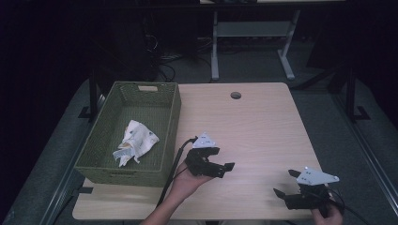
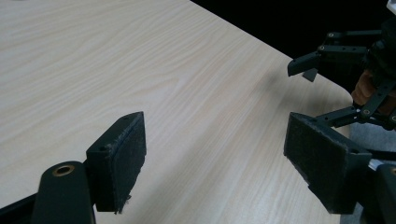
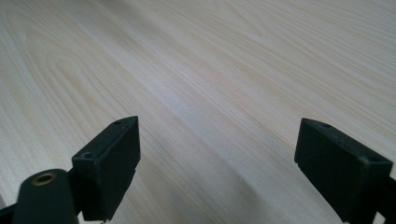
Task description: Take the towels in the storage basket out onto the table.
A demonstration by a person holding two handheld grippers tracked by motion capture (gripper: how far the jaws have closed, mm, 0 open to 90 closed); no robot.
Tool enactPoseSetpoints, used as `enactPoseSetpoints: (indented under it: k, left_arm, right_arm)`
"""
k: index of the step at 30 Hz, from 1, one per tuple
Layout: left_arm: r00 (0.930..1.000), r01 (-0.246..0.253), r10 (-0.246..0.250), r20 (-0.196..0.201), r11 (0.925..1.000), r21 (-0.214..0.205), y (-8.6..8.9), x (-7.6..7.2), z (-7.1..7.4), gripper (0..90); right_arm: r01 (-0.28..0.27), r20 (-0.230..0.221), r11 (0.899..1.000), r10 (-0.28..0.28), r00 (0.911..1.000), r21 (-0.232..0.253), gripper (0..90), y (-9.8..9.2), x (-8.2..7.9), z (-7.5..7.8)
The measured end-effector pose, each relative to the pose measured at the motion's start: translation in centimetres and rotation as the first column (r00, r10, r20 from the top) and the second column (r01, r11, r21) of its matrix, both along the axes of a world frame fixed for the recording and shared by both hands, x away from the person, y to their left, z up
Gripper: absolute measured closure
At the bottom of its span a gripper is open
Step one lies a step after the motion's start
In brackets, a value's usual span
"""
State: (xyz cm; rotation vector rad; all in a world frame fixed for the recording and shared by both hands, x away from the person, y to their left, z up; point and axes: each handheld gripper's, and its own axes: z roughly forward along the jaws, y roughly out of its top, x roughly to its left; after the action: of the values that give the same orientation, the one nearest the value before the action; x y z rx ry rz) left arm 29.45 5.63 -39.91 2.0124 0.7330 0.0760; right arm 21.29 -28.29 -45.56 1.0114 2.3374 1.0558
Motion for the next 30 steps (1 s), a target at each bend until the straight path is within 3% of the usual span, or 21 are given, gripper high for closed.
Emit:
enactPoseSetpoints:
  k: [5, 12, 16, 22, 30]
  left_arm:
    - [0.9998, -0.014, 0.014, -0.011, 0.9997, -0.019, 0.1, 0.6, 0.8, 21.1]
    - [1.0000, 0.003, -0.003, 0.002, 0.9998, -0.020, 0.7, 0.3, 1.9, 20.9]
    - [0.9997, 0.005, -0.006, -0.025, 0.9978, -0.066, 1.8, 0.9, 2.7, 20.9]
    - [0.9999, -0.006, 0.005, -0.013, 0.9963, -0.086, 3.2, 1.5, 3.7, 20.9]
    - [0.9988, -0.043, 0.039, -0.030, 0.9897, -0.137, 4.7, 2.0, 4.7, 20.8]
  right_arm:
    - [-0.004, -0.003, 1.000, 0.004, 1.0000, 0.002, 14.0, 0.1, -0.1, 0.0]
    - [-0.022, 0.001, 1.000, 0.022, 0.9998, -0.008, 14.1, 0.3, -0.1, 0.1]
    - [-0.028, 0.001, 0.999, 0.028, 0.9996, -0.019, 14.0, 0.4, -0.2, 0.0]
    - [-0.022, 0.002, 1.000, 0.022, 0.9998, -0.013, 14.1, 0.4, -0.1, 0.1]
    - [-0.024, 0.000, 1.000, 0.024, 0.9997, -0.013, 14.0, 0.5, -0.2, 0.1]
